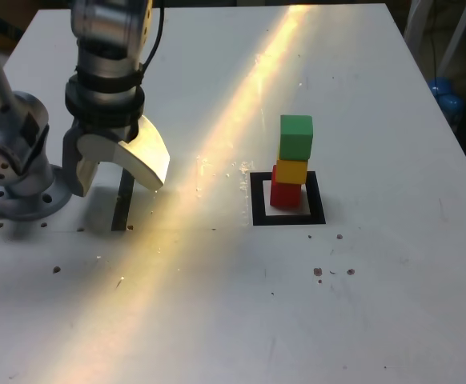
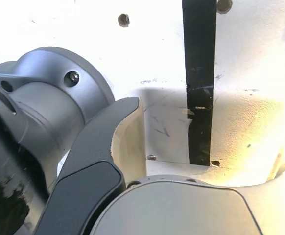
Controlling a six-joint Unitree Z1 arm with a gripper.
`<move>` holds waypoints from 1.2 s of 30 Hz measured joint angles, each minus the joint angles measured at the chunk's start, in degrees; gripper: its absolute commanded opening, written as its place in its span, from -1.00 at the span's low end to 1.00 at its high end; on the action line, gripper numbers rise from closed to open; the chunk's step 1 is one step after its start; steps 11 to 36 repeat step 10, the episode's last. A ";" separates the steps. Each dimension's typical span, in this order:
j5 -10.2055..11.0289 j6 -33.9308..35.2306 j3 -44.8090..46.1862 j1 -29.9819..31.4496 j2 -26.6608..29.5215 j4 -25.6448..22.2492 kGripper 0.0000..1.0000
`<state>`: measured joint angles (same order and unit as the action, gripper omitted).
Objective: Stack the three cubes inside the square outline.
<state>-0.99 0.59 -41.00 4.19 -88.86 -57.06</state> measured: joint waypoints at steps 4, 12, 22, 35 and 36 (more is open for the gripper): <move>-0.01 0.14 0.37 0.00 -0.10 0.73 0.98; 0.00 0.41 0.51 0.00 -0.10 0.99 0.98; 0.00 0.41 0.51 0.00 -0.10 0.99 0.98; 0.00 0.41 0.51 0.00 -0.10 0.99 0.98; 0.00 0.41 0.51 0.00 -0.10 0.99 0.98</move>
